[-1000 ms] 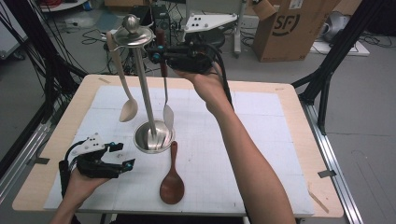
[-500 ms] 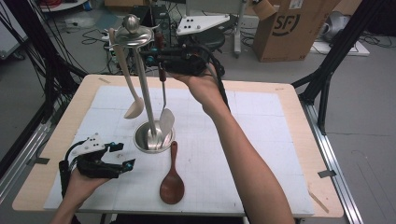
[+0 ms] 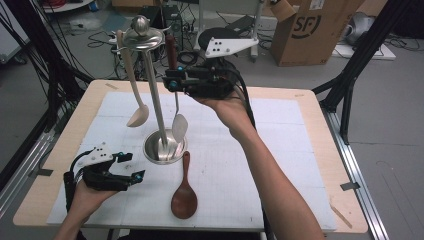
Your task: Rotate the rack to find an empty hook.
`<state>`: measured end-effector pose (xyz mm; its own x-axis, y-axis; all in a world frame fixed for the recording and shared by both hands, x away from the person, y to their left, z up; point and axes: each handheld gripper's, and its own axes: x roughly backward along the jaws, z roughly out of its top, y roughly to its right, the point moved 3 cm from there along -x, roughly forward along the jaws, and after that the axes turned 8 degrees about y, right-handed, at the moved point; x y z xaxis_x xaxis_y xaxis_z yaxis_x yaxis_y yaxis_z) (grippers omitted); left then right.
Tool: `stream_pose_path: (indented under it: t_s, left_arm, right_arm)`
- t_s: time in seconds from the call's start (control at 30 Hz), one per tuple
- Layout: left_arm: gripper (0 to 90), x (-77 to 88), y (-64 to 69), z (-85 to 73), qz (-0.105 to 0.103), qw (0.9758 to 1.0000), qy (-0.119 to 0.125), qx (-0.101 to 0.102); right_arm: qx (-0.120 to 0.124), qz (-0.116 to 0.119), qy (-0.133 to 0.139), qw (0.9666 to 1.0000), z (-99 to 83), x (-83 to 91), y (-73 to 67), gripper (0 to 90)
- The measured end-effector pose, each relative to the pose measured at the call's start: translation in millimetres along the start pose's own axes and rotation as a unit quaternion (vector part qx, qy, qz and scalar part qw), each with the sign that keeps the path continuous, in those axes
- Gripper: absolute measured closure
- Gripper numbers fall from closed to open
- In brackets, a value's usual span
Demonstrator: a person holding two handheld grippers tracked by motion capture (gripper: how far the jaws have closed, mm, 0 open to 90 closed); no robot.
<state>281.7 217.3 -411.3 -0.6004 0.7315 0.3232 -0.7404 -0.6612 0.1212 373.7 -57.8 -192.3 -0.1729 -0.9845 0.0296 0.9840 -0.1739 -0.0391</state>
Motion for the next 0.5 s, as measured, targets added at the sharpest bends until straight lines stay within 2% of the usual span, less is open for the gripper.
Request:
stream_pose_path:
  t_s: [0.5]
  left_arm:
    - [21.5,-1.3,0.5,-0.9,0.001,1.0,-0.004,-0.004]
  right_arm:
    - [-0.032,-0.016,-0.03,0.9989,-56.4,16.8,-1.1,58.7]
